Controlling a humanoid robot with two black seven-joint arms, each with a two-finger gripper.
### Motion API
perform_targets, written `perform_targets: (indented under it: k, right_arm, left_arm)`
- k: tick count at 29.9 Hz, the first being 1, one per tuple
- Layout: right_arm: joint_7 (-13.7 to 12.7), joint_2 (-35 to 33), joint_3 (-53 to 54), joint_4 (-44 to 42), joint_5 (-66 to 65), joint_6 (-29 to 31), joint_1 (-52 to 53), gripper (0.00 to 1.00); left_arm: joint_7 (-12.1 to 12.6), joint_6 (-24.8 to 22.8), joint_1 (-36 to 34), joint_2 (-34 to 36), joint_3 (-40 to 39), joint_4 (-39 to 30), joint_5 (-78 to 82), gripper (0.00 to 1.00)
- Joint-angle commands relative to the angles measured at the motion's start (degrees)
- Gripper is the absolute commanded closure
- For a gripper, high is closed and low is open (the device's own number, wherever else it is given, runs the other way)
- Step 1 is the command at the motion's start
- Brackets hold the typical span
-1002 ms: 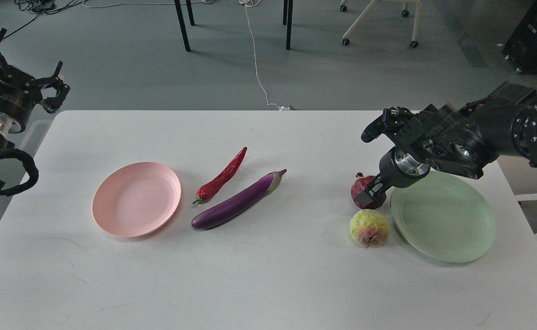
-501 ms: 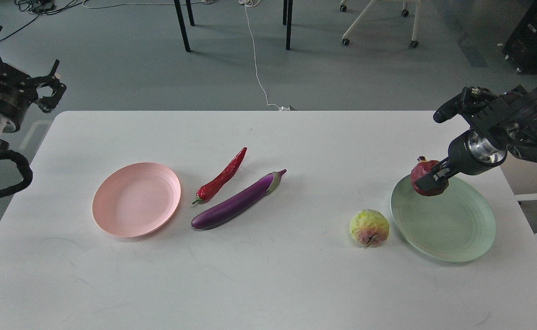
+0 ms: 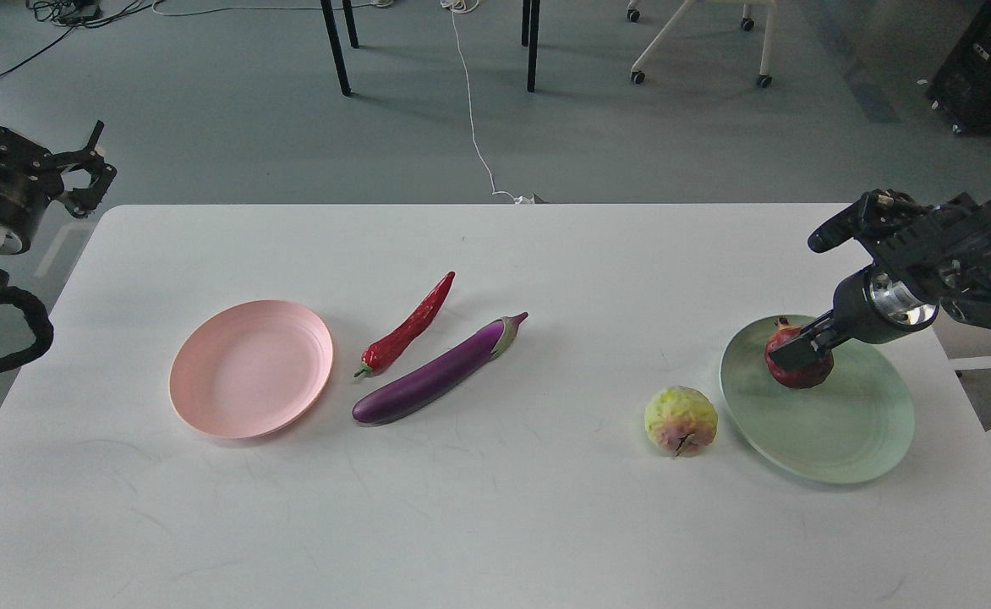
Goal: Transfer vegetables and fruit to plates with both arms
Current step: 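Carry the pomegranate onto the green plate and release it, then reach the right gripper down and grasp the green-yellow fig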
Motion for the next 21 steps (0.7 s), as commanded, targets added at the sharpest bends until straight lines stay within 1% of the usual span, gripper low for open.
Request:
perform_targets:
  k: [1,5,7,10,16,21]
  right_arm:
    - [0.05,1.06,0.31,2.72,0.11,0.43,5.54,0.03]
    - [0.05,5.27,3.47,6.24,0.28,0.35,8.98,0.03]
    - [-0.04,7.65,5.93,7.56,0.46,0.17,8.90,0.04]
    - [-0.04,11.87,6.20,8.80,0.72,-0.09,8.19,0.06]
    - [0.14,16.00,6.29,8.27,0.72,-0.79,5.12,0.08]
    - [0.14,17.33,6.03,8.53,0.90,-1.50,4.94,0.08]
  left_arm:
    - [0.00,0.09,0.01,-0.07,-0.01,0.00,-0.01,0.02]
    - [0.00,0.00,0.01,0.02,-0.01,0.00,-0.01,0.02]
    - [0.00,0.00,0.01,0.02,-0.10,0.00,-0.01,0.02]
    - [0.00,0.00,0.09,0.11,-0.01,0.00,-0.01,0.02]
    - [0.00,-0.18,0.18,0.63,-0.10,0.00,0.08,0.02]
    - [0.00,-0.18,0.10,0.81,-0.10,0.00,0.08,0.02]
